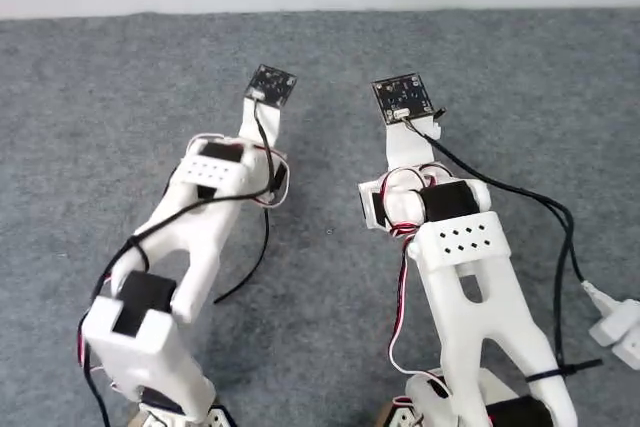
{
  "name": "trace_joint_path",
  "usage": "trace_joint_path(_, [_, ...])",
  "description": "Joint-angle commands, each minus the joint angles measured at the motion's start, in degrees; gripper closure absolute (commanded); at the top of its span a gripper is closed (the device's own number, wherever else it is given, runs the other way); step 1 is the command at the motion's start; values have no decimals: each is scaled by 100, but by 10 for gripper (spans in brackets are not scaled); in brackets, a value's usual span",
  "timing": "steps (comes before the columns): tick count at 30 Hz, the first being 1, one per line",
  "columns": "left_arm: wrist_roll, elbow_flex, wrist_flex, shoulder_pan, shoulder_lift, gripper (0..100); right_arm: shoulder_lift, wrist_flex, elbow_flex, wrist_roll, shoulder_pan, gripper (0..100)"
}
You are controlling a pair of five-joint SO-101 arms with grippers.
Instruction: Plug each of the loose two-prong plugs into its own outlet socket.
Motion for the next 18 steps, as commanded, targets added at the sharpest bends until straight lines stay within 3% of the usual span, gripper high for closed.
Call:
trace_joint_path(1, [70,-479,422,-123,141,921,-31,-119,-62,-62,48,991])
trace_joint_path(10, [70,-453,1327,-598,202,921,-22,-127,-62,-70,48,991])
trace_joint_path(18, [62,-242,1310,-633,202,921,-22,-127,-53,-79,48,991])
